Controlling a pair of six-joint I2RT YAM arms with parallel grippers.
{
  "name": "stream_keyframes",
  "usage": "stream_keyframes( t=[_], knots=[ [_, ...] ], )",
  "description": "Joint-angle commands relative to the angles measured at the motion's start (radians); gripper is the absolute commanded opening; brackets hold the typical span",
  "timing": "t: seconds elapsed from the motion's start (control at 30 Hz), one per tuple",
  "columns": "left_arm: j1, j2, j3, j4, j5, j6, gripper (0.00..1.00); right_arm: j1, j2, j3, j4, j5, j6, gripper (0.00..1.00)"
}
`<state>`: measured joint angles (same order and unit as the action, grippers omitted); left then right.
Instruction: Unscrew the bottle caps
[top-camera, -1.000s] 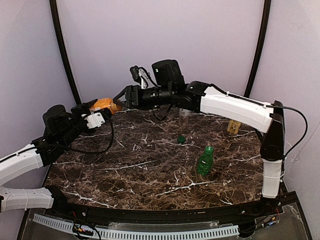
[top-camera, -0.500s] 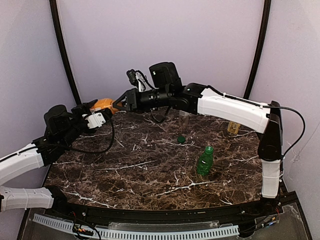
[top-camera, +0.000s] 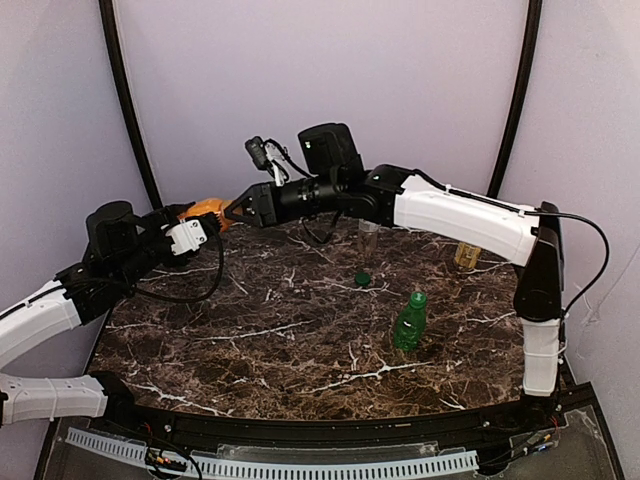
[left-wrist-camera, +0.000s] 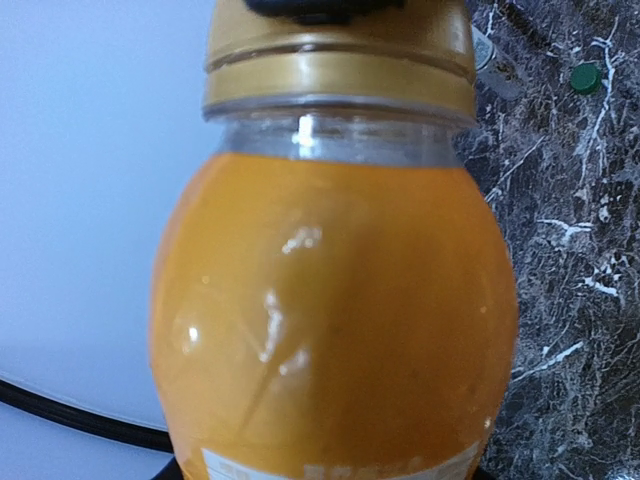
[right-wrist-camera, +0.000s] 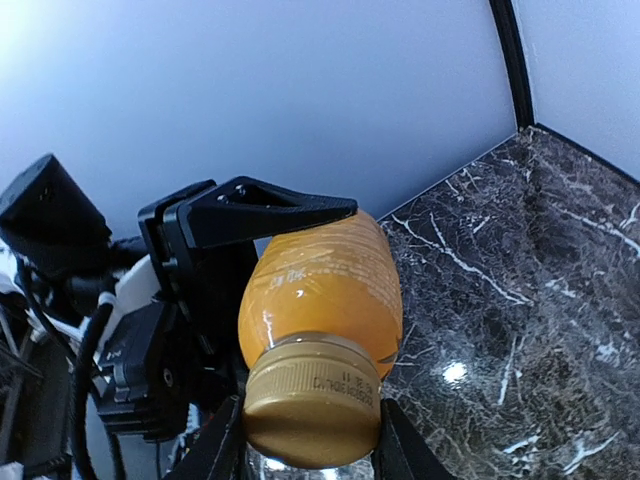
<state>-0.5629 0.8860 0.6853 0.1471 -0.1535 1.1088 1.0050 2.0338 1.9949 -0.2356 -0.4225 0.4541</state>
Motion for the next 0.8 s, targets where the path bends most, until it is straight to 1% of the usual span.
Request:
stream_keyframes(
  t=[0.0, 0.17, 0.33, 0.4, 0.5, 0.57, 0.67, 0.77],
  knots=[
    [-0.015, -0.035, 0.076, -0.256, 0.325, -0.175, 0.14, 0.051, -0.043, -0.043, -0.006, 0.004, -0.477, 0.0],
    [-0.015, -0.041, 0.117, -0.389, 0.469, -0.195, 0.12, 0.075, -0.061, -0.055, -0.104, 0.01, -0.752, 0.0],
    [-0.015, -0.034, 0.148, -0.477, 0.557, -0.205, 0.11, 0.108, -0.091, -0.075, -0.123, 0.054, -0.954, 0.0],
    [-0.015, -0.03, 0.164, -0.539, 0.619, -0.205, 0.11, 0.125, -0.117, -0.114, -0.117, 0.053, -1.067, 0.0],
    [-0.015, -0.019, 0.2, -0.669, 0.754, -0.208, 0.11, 0.156, -0.162, -0.201, -0.096, 0.051, -1.3, 0.0],
    [-0.015, -0.013, 0.211, -0.715, 0.819, -0.23, 0.11, 0.179, -0.189, -0.265, -0.067, 0.065, -1.437, 0.0],
    [-0.015, -0.009, 0.214, -0.725, 0.863, -0.264, 0.11, 0.206, -0.203, -0.311, -0.043, 0.109, -1.58, 0.0],
    [-0.015, -0.006, 0.215, -0.723, 0.858, -0.271, 0.11, 0.217, -0.19, -0.299, -0.051, 0.152, -1.658, 0.0]
  ],
)
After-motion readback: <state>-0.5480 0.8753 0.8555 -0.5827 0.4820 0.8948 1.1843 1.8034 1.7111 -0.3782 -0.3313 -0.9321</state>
